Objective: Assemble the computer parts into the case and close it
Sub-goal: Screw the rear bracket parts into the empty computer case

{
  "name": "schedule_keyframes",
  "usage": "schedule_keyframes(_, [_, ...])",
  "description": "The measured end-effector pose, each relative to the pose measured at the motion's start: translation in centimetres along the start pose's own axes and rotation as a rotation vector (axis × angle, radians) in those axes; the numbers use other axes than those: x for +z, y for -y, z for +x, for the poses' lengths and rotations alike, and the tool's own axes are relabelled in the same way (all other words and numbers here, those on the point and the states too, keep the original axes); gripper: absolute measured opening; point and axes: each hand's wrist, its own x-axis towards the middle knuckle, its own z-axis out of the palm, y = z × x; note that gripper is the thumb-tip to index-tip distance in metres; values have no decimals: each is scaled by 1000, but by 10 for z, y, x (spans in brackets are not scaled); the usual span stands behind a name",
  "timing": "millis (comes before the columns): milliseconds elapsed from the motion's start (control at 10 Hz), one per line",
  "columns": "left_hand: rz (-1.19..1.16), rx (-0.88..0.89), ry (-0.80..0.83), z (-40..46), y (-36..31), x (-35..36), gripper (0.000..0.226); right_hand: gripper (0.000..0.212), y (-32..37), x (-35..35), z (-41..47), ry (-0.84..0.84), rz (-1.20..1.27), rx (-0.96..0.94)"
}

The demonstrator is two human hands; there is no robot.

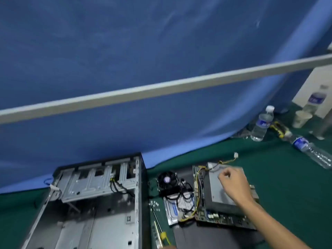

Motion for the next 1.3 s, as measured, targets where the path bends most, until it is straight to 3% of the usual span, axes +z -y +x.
schedule_keyframes(100, [-9, -118, 30, 58, -79, -9, 22, 6, -37, 4, 13, 56, -143, 71])
schedule_keyframes(200, [6, -44, -2, 98, -124, -3, 24, 18, -63, 9, 15, 106, -300, 87])
schedule_keyframes(400, [-39, -70, -73, 155, -161, 27, 10, 23, -78, 8, 13, 15, -381, -57])
schedule_keyframes(500, [-15, -113, -55, 176, -168, 45, 21, 30, -82, 5, 14, 18, -376, -62])
schedule_keyframes(700, [96, -181, 15, 193, -171, 74, 48, 88, -94, 6, 22, 35, -117, 189])
schedule_keyframes(800, [121, -225, 32, 198, -169, 77, 63, 98, -98, 9, 27, 119, 210, 373])
schedule_keyframes(900, [37, -230, 55, 201, -175, 74, 59, 81, -105, 12, 31, 100, 331, 426])
schedule_keyframes(1000, [-83, -227, 99, 195, -175, 71, 54, 57, -111, 8, 36, 128, 645, 572])
schedule_keyframes(1100, [-205, -246, 148, 187, -171, 64, 67, 47, -114, 4, 38, 184, 755, 651])
schedule_keyframes(1300, [-317, -229, 64, 180, -178, 56, 79, 28, -107, -13, 39, 153, 748, 642])
